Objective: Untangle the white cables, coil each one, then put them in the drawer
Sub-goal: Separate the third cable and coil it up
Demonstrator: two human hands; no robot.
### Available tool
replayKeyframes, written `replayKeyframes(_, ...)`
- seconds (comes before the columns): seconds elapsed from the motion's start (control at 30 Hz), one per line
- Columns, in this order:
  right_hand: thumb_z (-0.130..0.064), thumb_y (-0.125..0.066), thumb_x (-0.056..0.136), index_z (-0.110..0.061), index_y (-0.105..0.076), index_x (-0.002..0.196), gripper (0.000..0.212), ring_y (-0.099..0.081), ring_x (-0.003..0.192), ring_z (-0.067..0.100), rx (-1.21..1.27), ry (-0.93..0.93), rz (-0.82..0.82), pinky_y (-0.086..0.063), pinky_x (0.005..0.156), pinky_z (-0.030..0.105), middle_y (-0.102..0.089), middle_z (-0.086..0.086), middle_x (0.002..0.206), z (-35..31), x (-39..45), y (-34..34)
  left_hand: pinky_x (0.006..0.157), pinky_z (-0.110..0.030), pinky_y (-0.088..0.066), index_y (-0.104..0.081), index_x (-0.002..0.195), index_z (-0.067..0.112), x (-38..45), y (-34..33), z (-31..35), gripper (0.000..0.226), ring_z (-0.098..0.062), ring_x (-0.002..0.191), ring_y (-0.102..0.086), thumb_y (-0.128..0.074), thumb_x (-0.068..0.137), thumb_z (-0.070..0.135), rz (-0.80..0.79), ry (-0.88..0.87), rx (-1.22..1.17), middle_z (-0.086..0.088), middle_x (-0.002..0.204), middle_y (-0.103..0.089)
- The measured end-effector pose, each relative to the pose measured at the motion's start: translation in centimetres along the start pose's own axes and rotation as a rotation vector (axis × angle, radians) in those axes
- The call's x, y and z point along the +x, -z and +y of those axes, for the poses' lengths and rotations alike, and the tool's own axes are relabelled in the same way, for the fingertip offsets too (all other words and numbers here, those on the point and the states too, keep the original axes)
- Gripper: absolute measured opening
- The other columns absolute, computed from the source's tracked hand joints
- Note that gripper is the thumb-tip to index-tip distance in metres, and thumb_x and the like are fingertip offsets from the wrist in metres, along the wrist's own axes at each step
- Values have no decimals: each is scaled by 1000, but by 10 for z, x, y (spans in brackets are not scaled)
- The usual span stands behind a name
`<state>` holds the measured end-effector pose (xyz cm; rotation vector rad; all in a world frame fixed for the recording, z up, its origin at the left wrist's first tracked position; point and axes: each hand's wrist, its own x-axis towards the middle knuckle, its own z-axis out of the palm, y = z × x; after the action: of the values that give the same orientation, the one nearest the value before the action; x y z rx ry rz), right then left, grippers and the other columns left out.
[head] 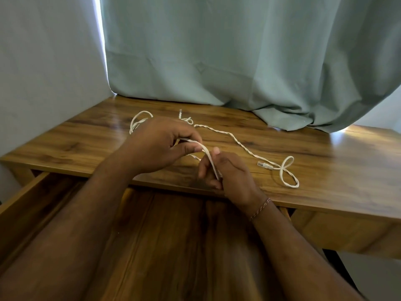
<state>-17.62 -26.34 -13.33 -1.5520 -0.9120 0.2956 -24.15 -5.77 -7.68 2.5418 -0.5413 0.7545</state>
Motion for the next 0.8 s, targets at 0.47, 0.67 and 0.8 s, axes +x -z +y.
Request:
replayKeyframes(0.47, -32, -38, 105, -12, -57, 82, 36, -36, 30, 5, 913, 1, -327, -25, 45, 28, -41, -7, 47, 8, 1, 10, 71, -32, -51, -70, 114, 36, 2, -64, 3, 25, -2, 82, -66, -46, 108, 38, 81, 40, -142, 18, 90, -71)
replayKeyframes(0.67, -36, -37, 107, -12, -60, 97, 35, -49, 45, 7, 1015, 81, -23, -43, 58, 26, -54, -4, 62, 5, 1, 1, 73, -33, -49, -59, 134, 30, -2, -75, 1, 37, -18, 93, -68, -53, 98, 23, 58, 35, 30, 3, 108, -74)
replayKeyframes(0.8, -36, -39, 108, -10, -62, 109, 35, -62, 65, 13, 1114, 94, 141, -49, 70, 27, -64, 1, 78, -5, 3, -4, 74, -31, -51, -60, 116, 23, -2, -81, 6, 27, -15, 94, -65, -61, 90, 16, -30, 85, -96, 7, 102, -69)
